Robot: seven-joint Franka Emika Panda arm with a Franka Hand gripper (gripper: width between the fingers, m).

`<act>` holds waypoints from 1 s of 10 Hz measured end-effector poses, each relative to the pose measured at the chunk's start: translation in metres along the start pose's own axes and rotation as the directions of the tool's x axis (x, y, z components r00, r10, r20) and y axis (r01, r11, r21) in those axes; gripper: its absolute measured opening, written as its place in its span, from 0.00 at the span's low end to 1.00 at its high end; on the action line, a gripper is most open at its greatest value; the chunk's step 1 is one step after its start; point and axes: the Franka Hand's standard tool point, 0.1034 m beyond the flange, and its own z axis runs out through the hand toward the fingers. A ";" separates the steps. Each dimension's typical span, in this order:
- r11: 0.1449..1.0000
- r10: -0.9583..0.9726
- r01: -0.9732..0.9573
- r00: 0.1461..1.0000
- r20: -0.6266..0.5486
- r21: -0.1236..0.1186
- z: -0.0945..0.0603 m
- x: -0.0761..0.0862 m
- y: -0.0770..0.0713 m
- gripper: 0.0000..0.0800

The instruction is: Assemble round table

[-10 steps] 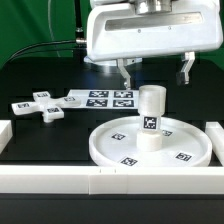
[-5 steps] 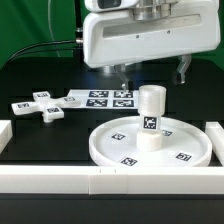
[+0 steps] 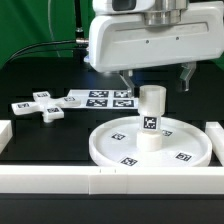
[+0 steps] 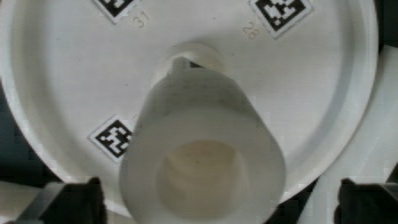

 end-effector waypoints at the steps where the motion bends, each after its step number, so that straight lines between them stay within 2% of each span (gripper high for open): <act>1: 1.000 -0.008 0.008 1.000 -0.005 -0.004 0.000 0.001 0.001 0.81; 4: 1.000 -0.012 0.012 1.000 -0.001 -0.002 0.003 -0.003 0.010 0.81; 9: 1.000 -0.013 0.013 1.000 0.008 0.002 0.007 -0.007 0.008 0.81; 10: 1.000 -0.013 0.013 1.000 0.011 0.002 0.008 -0.009 0.008 0.78</act>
Offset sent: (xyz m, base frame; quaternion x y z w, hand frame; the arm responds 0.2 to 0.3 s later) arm -0.0032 -0.0095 -0.0042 0.0122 -0.0022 -0.0070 0.9999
